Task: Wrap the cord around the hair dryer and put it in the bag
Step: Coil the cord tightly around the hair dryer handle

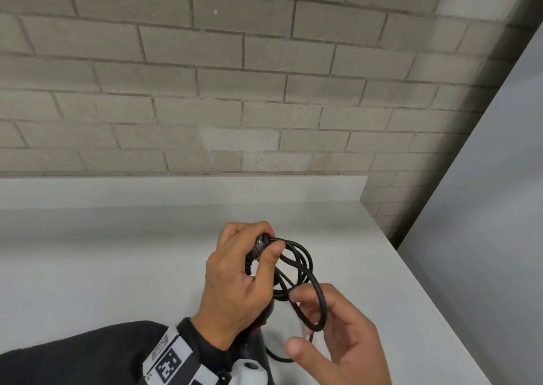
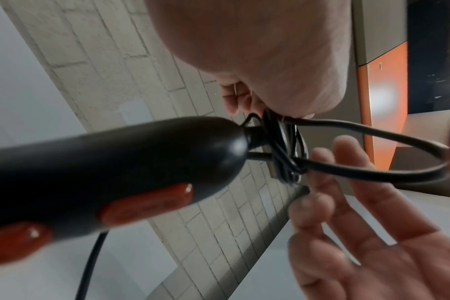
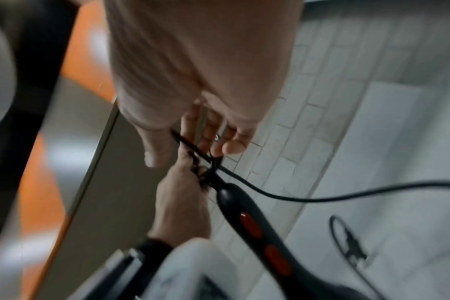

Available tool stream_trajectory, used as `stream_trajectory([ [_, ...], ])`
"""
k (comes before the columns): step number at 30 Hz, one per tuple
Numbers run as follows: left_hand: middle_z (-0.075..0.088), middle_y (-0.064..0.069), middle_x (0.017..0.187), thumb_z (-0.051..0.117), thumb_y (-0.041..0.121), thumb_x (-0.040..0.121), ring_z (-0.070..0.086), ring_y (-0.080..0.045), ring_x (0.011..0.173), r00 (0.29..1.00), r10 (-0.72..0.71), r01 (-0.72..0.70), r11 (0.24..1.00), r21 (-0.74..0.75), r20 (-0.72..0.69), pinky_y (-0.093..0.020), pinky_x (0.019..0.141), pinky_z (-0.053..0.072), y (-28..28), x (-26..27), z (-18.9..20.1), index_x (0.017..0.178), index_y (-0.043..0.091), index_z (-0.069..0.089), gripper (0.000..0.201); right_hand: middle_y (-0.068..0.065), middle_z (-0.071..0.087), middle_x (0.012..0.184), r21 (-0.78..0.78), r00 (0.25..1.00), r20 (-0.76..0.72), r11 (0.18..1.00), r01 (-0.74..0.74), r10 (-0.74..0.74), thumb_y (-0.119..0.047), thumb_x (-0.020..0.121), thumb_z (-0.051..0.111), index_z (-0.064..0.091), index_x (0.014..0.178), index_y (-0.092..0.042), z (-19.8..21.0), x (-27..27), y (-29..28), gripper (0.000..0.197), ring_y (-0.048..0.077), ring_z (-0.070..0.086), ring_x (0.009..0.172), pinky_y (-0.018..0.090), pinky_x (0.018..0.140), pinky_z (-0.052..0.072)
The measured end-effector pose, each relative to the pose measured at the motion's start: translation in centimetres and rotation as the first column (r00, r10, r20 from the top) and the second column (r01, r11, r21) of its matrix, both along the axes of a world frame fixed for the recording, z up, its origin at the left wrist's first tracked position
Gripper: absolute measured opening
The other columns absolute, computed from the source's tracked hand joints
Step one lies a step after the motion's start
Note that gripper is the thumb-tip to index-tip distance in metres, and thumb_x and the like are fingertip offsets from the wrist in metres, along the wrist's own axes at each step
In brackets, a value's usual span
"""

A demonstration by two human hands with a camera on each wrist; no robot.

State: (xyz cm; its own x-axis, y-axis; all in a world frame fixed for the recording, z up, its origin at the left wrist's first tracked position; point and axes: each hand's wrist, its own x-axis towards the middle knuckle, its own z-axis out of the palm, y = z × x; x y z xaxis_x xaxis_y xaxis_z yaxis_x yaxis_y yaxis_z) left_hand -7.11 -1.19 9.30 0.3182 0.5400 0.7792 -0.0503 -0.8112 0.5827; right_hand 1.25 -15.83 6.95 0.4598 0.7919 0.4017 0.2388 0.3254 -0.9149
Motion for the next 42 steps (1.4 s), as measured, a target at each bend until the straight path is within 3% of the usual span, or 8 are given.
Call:
stream_trajectory([
  [6,0.055,0.017,0.08,0.055,0.036,0.095,0.055,-0.011,0.076,1.0,0.009,-0.009,1.0,-0.001,-0.011,-0.01,0.067,0.04,-0.2,0.2,-0.5,0.09,0.014,0.066,0.025,-0.013,0.073,0.099,0.183,0.842,0.418,0.94,0.289,-0.34,-0.028,0.082,0.07,0.073,0.085,-0.028,-0.9,-0.2,0.5,0.004,0.016,0.068,0.09,0.02,0.075,0.052],
  [11,0.058,0.014,0.081,0.048,0.048,0.098,0.057,-0.01,0.071,0.999,-0.016,0.02,0.997,-0.08,0.04,-0.014,0.066,0.042,-0.2,0.2,-0.8,0.097,0.027,0.059,0.024,0.012,0.074,0.071,0.028,0.969,-0.159,0.981,0.193,-0.187,-0.06,0.066,0.079,0.075,0.075,-0.021,1.2,0.8,-0.4,0.04,0.027,0.073,0.077,0.027,0.075,0.057],
  [18,0.057,0.016,0.078,0.049,0.049,0.098,0.054,-0.006,0.068,1.0,-0.007,0.009,0.997,-0.071,0.028,-0.01,0.066,0.039,1.2,-0.4,-0.5,0.094,0.021,0.062,0.031,0.003,0.031,0.037,-0.111,0.667,-0.745,0.981,-0.158,0.023,-0.042,0.034,0.1,0.07,0.069,-0.001,1.7,2.9,-3.6,0.062,0.011,0.032,0.027,0.026,0.037,0.043],
  [24,0.062,0.005,0.065,0.054,0.034,0.095,0.062,-0.013,0.06,0.998,-0.051,0.056,0.992,-0.111,0.044,-0.021,0.058,0.047,1.2,-0.4,-0.5,0.089,0.012,0.064,0.025,0.013,0.041,0.042,-0.368,0.921,-0.331,0.927,0.075,-0.205,-0.053,0.052,0.082,0.068,0.081,0.001,1.1,4.3,-4.3,0.062,0.015,0.032,0.034,0.018,0.037,0.031],
  [27,0.064,0.005,0.063,0.054,0.034,0.095,0.066,-0.007,0.062,0.997,-0.053,0.06,0.989,-0.135,0.051,-0.02,0.058,0.05,1.0,-0.2,-0.4,0.09,0.012,0.063,0.025,0.007,0.065,0.062,-0.248,0.899,-0.139,0.894,0.373,-0.414,-0.02,0.078,0.079,0.07,0.087,-0.016,-0.1,3.7,-3.7,0.013,0.016,0.059,0.051,0.016,0.053,0.048],
  [30,0.064,0.005,0.062,0.054,0.035,0.095,0.068,-0.008,0.061,0.998,-0.044,0.049,0.989,-0.137,0.045,-0.024,0.058,0.052,0.9,-0.1,-0.5,0.09,0.012,0.063,0.025,-0.009,0.067,0.084,0.013,0.751,0.18,0.764,0.645,-0.636,-0.024,0.077,0.079,0.066,0.092,-0.035,-0.3,2.1,-2.9,0.023,0.011,0.063,0.075,0.016,0.068,0.049],
  [35,0.062,0.005,0.061,0.056,0.034,0.095,0.066,-0.012,0.058,0.999,-0.037,0.042,0.992,-0.119,0.039,-0.035,0.057,0.052,0.6,0.2,-0.6,0.09,0.013,0.063,0.023,-0.014,0.053,0.056,0.112,0.769,0.469,0.893,0.437,-0.435,-0.035,0.073,0.067,0.065,0.064,-0.031,2.1,-2.9,-1.3,0.01,-0.003,0.05,0.049,0.009,0.052,0.042],
  [42,0.061,0.005,0.063,0.056,0.038,0.095,0.065,-0.016,0.058,0.999,-0.049,0.051,0.995,-0.087,0.024,-0.036,0.055,0.051,0.0,0.2,-0.5,0.092,0.014,0.065,0.025,-0.012,0.072,0.07,-0.382,0.953,0.107,0.874,0.301,-0.282,-0.054,0.082,0.06,0.069,0.071,-0.026,0.8,-3.5,2.2,0.031,0.008,0.065,0.063,0.025,0.058,0.051],
])
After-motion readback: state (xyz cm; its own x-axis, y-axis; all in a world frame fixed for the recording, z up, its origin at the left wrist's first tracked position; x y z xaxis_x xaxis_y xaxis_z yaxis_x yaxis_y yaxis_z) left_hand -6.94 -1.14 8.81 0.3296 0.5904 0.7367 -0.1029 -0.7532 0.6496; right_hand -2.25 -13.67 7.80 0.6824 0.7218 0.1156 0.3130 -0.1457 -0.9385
